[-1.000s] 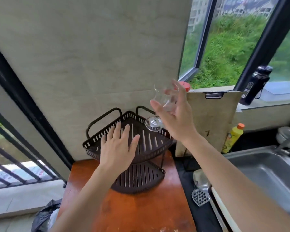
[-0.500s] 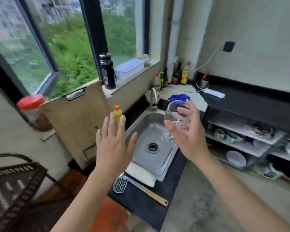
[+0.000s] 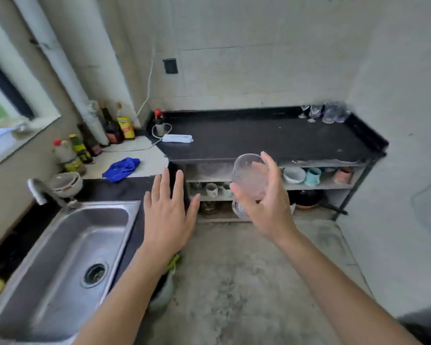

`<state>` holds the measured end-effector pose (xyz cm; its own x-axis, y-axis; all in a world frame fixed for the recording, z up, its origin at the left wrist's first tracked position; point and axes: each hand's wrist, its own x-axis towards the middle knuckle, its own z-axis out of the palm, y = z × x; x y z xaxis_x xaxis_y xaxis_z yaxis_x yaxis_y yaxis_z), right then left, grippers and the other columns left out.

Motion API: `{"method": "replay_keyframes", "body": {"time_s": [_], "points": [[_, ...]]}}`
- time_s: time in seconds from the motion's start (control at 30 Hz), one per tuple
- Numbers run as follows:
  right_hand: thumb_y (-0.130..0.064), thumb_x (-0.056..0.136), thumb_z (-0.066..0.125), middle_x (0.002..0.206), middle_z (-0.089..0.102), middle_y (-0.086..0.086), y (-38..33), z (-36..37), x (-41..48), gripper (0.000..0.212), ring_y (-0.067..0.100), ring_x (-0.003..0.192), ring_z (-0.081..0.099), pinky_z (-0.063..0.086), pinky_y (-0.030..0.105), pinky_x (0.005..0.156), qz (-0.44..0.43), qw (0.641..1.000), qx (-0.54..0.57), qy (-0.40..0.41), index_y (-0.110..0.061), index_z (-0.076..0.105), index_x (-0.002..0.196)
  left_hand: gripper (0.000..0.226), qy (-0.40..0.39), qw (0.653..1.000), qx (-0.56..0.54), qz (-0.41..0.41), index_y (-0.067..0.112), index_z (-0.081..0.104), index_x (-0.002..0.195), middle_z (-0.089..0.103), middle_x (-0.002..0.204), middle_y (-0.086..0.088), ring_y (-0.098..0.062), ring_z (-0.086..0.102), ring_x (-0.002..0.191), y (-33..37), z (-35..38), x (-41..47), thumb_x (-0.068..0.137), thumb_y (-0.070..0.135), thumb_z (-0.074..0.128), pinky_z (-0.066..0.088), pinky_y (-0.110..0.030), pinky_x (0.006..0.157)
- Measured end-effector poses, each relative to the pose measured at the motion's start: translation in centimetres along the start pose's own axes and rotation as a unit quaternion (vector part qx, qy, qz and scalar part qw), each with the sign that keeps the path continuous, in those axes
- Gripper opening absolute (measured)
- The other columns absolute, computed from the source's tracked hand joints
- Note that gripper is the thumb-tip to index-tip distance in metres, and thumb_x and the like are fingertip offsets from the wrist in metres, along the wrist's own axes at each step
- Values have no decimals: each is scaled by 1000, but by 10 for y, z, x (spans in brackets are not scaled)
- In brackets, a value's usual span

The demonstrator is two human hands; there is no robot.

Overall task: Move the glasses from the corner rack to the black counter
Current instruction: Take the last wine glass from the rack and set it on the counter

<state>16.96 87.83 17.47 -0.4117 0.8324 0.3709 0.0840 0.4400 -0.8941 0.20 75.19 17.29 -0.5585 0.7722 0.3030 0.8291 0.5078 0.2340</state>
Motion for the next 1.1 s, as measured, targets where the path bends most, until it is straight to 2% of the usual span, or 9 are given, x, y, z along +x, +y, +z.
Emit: {"method": "replay_keyframes", "body": {"time_s": [0.23, 0.43, 0.57, 0.67, 0.73, 0.8, 0.87, 0.97, 1.1], "points": [[-61, 80, 71, 145, 50, -10, 76, -113, 90, 87, 3, 134, 50, 52, 47, 101, 45, 992, -44, 112, -42, 26, 152, 77, -50, 992, -6, 115, 15, 29, 155, 22, 163, -18, -37, 25, 150, 130, 72, 110, 95, 64, 21, 32, -58, 112], [-63, 80, 70, 144, 52, -8, 143, -148, 168, 87, 10, 130, 55, 54, 48, 98, 83, 977, -87, 178, -42, 24, 151, 77, -74, 981, -43, 175, 16, 25, 156, 18, 165, -16, -35, 22, 151, 182, 151, 224, 95, 63, 21, 31, -56, 116], [-65, 75, 70, 142, 53, -10, 175, -162, 244, 94, 5, 129, 53, 52, 44, 101, 88, 966, -108, 220, -36, 27, 153, 80, -85, 972, -72, 205, 14, 24, 156, 17, 165, -18, -37, 20, 151, 218, 200, 323, 94, 64, 19, 31, -58, 115], [-55, 79, 78, 143, 52, -12, 184, -176, 303, 92, -9, 123, 51, 50, 31, 101, 94, 954, -118, 258, -28, 32, 154, 80, -106, 961, -76, 244, 14, 20, 157, 13, 166, -17, -36, 17, 152, 249, 220, 385, 94, 64, 17, 30, -58, 116], [-40, 84, 81, 144, 51, -9, 192, -189, 338, 85, -22, 112, 51, 48, 9, 86, 102, 951, -111, 270, -25, 35, 153, 79, -112, 952, -75, 275, 14, 19, 157, 11, 166, -17, -36, 16, 153, 271, 230, 421, 95, 63, 16, 28, -57, 117], [-37, 84, 81, 143, 50, -9, 206, -202, 368, 82, -27, 108, 49, 46, 3, 79, 108, 946, -109, 285, -26, 36, 152, 78, -112, 946, -80, 294, 14, 21, 157, 13, 166, -17, -36, 18, 152, 294, 241, 456, 96, 62, 20, 29, -56, 117], [-44, 82, 80, 143, 50, -13, 226, -217, 397, 83, -27, 113, 46, 53, 14, 88, 109, 940, -119, 299, -31, 36, 151, 76, -114, 941, -86, 308, 14, 22, 157, 14, 166, -17, -36, 19, 152, 318, 258, 487, 96, 61, 23, 29, -56, 117], [-50, 82, 79, 144, 48, -16, 271, -238, 440, 83, -14, 126, 46, 53, 37, 102, 127, 937, -114, 305, -36, 34, 151, 76, -121, 936, -87, 318, 15, 20, 157, 12, 166, -17, -35, 17, 153, 355, 293, 526, 97, 60, 25, 27, -55, 118], [-62, 76, 76, 144, 47, -19, 337, -270, 505, 81, -4, 133, 47, 52, 42, 104, 135, 943, -101, 288, -39, 40, 145, 77, -133, 936, -76, 317, 15, 19, 157, 12, 166, -16, -35, 17, 153, 403, 351, 578, 96, 62, 24, 28, -55, 118]]}}
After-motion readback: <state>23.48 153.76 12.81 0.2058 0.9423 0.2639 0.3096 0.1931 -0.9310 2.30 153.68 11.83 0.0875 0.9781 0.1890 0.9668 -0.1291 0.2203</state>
